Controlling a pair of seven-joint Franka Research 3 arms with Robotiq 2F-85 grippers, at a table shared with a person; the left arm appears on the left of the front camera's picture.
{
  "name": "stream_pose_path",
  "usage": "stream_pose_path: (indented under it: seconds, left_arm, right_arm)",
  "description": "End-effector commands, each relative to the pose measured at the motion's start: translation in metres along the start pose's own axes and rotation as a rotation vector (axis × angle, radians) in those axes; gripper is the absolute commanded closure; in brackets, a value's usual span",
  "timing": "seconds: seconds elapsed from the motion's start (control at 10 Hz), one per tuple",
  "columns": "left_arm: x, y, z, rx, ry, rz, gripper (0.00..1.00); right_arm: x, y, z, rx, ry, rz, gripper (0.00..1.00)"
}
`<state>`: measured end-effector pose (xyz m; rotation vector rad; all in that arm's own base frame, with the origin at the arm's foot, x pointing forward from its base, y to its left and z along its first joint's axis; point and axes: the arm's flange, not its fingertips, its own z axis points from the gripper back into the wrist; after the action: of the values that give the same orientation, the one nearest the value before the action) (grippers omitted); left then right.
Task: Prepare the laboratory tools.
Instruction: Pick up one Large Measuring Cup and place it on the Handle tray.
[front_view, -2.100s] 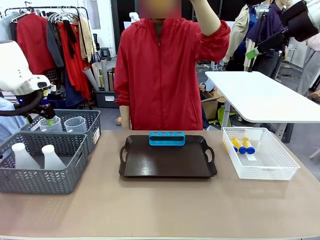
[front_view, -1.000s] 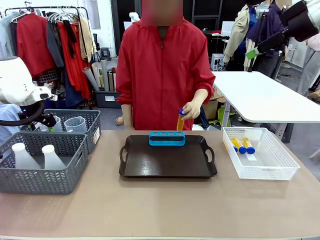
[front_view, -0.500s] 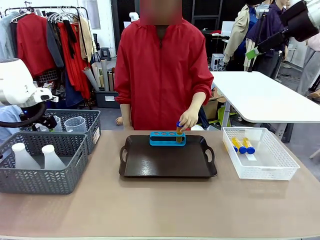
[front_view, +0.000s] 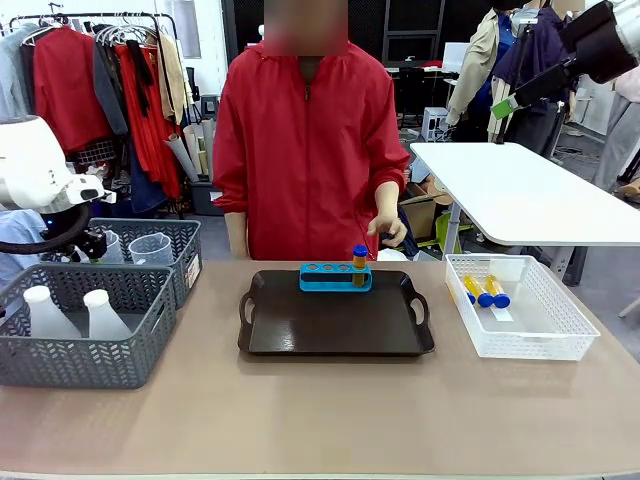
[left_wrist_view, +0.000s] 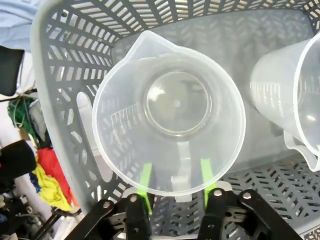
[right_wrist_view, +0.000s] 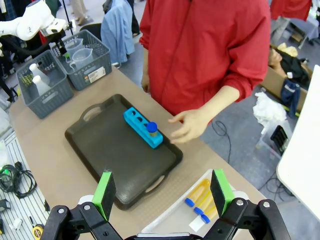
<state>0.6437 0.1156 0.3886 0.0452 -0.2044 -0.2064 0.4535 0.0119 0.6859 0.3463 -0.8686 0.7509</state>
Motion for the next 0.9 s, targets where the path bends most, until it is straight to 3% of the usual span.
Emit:
stream_pose_path:
  seconds: [0.0,0.4,0.8]
  left_arm:
    - [-0.008,-0.001,0.004,0.028,-0.013,-0.002,1.0]
    - [-0.008,-0.001,0.02,0.026,-0.025,0.012,1.0]
    - [-0.002,-0.008,0.087,-0.004,-0.037,-0.011,1.0]
  right_arm:
    - [0.001,-0.001,0.001,0.01,-0.01,-0.001,0.0]
    - [0.001,-0.001,0.001,0.01,-0.01,-0.001,0.0]
    - [0.001,-0.001,0.001,0.01,-0.01,-0.001,0.0]
